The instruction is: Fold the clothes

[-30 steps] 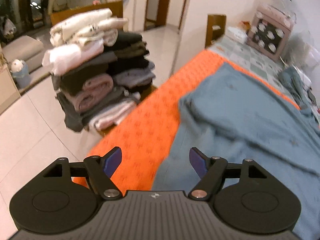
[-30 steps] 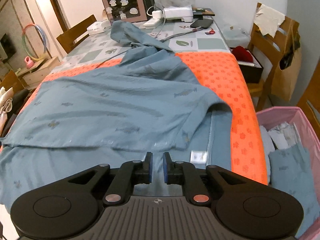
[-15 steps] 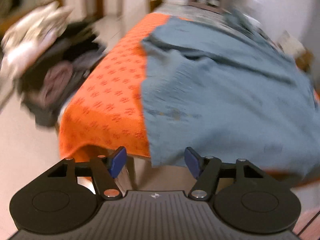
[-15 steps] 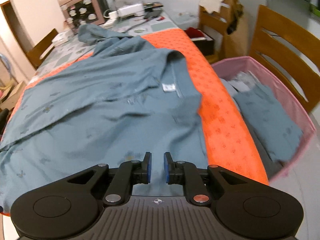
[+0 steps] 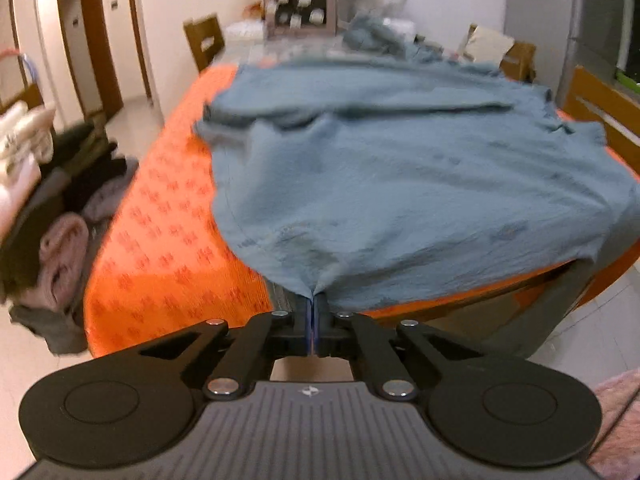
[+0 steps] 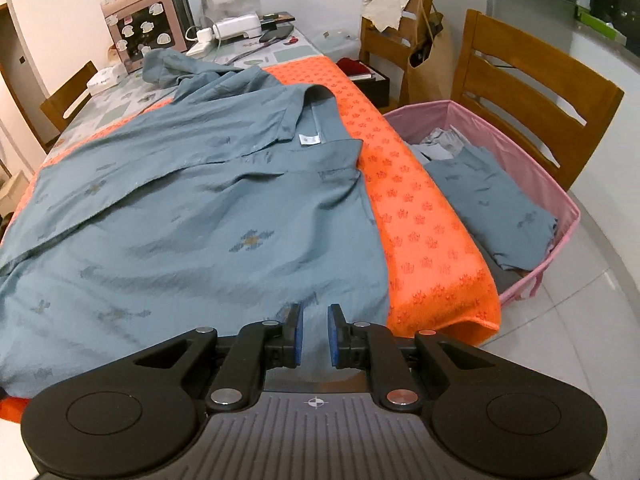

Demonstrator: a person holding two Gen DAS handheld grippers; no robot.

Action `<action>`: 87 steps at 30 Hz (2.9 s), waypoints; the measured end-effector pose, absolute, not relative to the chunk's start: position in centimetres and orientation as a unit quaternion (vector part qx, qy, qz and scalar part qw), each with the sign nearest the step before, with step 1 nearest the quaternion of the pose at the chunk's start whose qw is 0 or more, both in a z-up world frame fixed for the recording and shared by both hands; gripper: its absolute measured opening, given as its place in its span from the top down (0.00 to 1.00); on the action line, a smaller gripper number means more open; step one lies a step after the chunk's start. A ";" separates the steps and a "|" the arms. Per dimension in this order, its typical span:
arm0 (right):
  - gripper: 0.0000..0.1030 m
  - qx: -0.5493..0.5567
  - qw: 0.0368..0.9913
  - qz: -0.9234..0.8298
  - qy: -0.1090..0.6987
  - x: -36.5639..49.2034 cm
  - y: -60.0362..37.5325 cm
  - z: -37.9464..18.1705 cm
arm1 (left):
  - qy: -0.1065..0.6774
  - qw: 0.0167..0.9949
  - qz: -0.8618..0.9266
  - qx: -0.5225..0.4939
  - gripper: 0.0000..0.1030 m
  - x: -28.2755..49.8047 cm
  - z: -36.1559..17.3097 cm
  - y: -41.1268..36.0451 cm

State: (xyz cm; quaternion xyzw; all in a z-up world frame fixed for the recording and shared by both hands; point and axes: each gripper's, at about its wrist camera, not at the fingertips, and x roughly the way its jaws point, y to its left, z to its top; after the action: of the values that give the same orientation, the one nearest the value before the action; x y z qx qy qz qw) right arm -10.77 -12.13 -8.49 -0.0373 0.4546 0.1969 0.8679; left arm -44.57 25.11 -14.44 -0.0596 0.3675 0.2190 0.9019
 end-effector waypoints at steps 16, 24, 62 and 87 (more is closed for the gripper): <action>0.82 0.012 0.864 0.187 0.468 -11.0 -14.1 -11.2 | 0.363 0.898 0.225 -0.109 0.99 -48.1 -10.1 24.6; 0.61 0.038 0.853 0.213 0.476 -10.0 -16.9 -15.0 | 0.370 0.887 0.251 -0.115 0.99 -47.0 -9.4 24.6; 0.98 0.164 0.830 0.366 0.388 -0.6 -13.7 -0.9 | 0.191 0.932 0.279 -0.132 0.99 -40.3 4.5 31.2; 0.97 0.054 0.816 0.299 0.491 21.4 5.3 -8.2 | 0.341 0.873 0.331 -0.114 0.99 -11.7 -4.0 49.0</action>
State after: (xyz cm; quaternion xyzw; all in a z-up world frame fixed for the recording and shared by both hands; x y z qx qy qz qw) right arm 21.42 5.34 -8.18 0.0544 0.4915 0.2987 0.8163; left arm -11.73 49.04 -4.03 -0.1143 0.3409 0.3308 0.8725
